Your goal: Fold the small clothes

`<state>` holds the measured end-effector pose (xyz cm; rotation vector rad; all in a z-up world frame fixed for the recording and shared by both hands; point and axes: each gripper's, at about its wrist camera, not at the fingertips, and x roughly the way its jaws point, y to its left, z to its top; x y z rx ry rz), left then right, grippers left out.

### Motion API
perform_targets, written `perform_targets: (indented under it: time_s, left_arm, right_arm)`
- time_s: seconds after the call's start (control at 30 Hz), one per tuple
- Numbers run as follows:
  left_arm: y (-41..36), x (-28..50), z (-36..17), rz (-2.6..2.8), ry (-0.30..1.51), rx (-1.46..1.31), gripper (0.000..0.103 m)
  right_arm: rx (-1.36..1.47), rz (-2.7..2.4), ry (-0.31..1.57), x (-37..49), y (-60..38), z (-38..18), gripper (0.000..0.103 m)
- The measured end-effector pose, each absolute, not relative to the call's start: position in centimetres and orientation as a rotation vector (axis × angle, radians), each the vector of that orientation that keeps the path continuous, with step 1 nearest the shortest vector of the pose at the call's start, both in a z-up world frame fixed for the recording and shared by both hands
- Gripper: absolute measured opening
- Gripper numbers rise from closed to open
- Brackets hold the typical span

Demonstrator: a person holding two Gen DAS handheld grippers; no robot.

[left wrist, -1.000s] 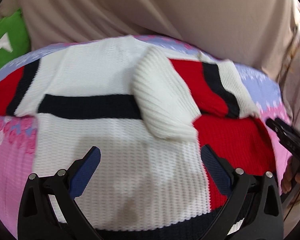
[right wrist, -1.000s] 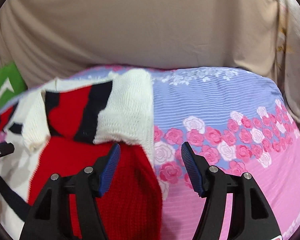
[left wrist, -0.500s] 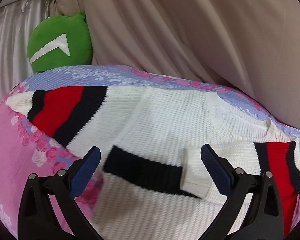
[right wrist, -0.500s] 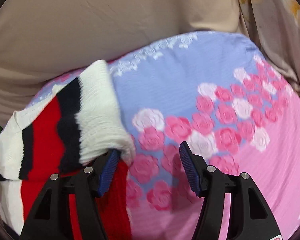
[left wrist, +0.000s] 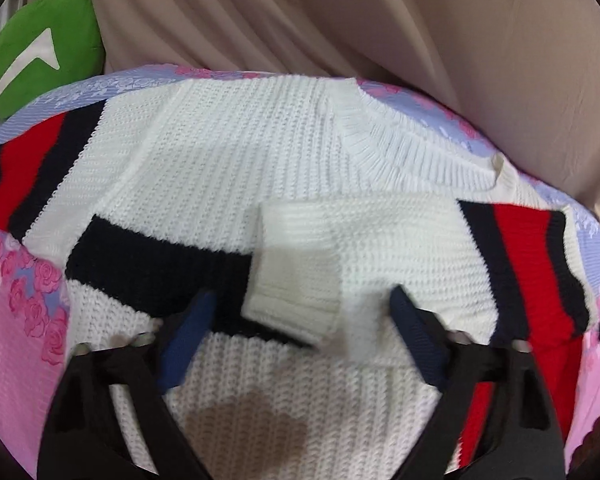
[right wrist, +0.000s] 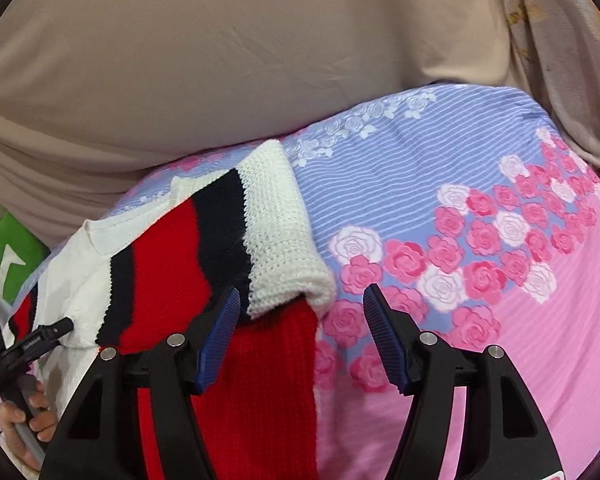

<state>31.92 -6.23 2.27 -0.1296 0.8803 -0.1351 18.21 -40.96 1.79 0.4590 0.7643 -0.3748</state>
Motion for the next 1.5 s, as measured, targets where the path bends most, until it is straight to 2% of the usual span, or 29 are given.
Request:
perform_targets:
  time_s: [0.03, 0.07, 0.1, 0.23, 0.37, 0.47, 0.6, 0.77, 0.87, 0.9, 1.0, 1.03, 1.1, 1.13, 1.2, 1.23, 1.37, 1.4, 1.43, 1.5]
  left_arm:
    - [-6.4, 32.1, 2.5, -0.135, 0.879, -0.133, 0.045]
    - [-6.4, 32.3, 2.8, -0.132, 0.879, -0.138, 0.025]
    - [-6.1, 32.4, 3.4, -0.133, 0.867, -0.15, 0.009]
    - [-4.4, 32.1, 5.7, -0.148, 0.798, -0.184, 0.009]
    - [-4.5, 33.0, 2.7, -0.141, 0.889, -0.131, 0.01]
    - [-5.3, 31.8, 2.4, -0.123, 0.83, -0.065, 0.01]
    - [-5.4, 31.6, 2.0, -0.108, 0.806, -0.039, 0.012]
    - [-5.7, 31.1, 1.8, -0.085, 0.784, -0.011, 0.012]
    - [-5.5, 30.9, 1.8, -0.089, 0.784, -0.027, 0.015]
    - [-5.4, 30.9, 1.8, -0.093, 0.785, -0.035, 0.016]
    - [-5.5, 30.7, 1.8, -0.089, 0.783, -0.035, 0.016]
    - [-5.7, 30.7, 1.8, -0.083, 0.782, -0.027, 0.016]
    - [-6.0, 30.6, 1.9, -0.07, 0.778, -0.011, 0.016]
    - [-6.1, 30.6, 1.9, -0.067, 0.777, -0.007, 0.016]
    - [-5.8, 30.5, 1.9, -0.073, 0.776, -0.025, 0.019]
    - [-5.4, 30.4, 2.0, -0.074, 0.774, -0.041, 0.02]
    - [-1.6, 28.6, 3.2, -0.039, 0.759, -0.075, 0.021]
    - [-0.1, 28.0, 3.8, -0.028, 0.747, -0.086, 0.024]
    - [1.7, 27.6, 4.4, -0.009, 0.739, -0.103, 0.026]
    - [6.6, 27.0, 5.8, 0.066, 0.711, -0.163, 0.043]
  right_arm:
    - [0.485, -0.372, 0.793, 19.1, -41.4, 1.1, 0.059]
    - [0.511, -0.365, 0.827, 20.0, -41.6, 0.3, 0.047]
    - [0.519, -0.354, 0.842, 20.5, -41.5, 0.2, 0.027]
    - [0.503, -0.284, 0.64, 18.3, -40.2, 3.5, 0.022]
    - [0.573, -0.362, 0.789, 19.1, -42.7, -1.2, 0.023]
    - [0.582, -0.371, 0.715, 17.5, -42.0, 0.6, 0.024]
    - [0.372, -0.368, 0.597, 17.2, -37.3, 4.9, 0.025]
    - [0.231, -0.235, 0.71, 21.6, -33.9, 3.8, 0.024]
    - [0.237, -0.342, 0.837, 23.0, -36.5, 0.8, 0.011]
    - [0.316, -0.351, 0.83, 22.4, -38.5, 0.8, 0.0]
    - [0.488, -0.409, 0.735, 19.7, -41.5, 2.7, 0.0]
    - [0.463, -0.422, 0.72, 19.5, -41.0, 3.4, 0.0]
    - [0.384, -0.374, 0.73, 20.1, -38.9, 4.2, 0.009]
    - [0.343, -0.347, 0.741, 20.6, -37.9, 4.2, 0.009]
    - [0.24, -0.372, 0.792, 22.3, -36.3, 2.9, 0.007]
    - [0.23, -0.42, 0.831, 23.0, -36.7, 1.9, 0.0]
    - [0.381, -0.466, 0.771, 20.3, -37.7, 2.9, 0.0]
    - [0.371, -0.461, 0.76, 19.6, -37.0, 3.5, 0.002]
    - [0.351, -0.44, 0.753, 19.1, -36.3, 3.8, 0.01]
    - [0.323, -0.37, 0.753, 17.9, -34.3, 4.3, 0.011]
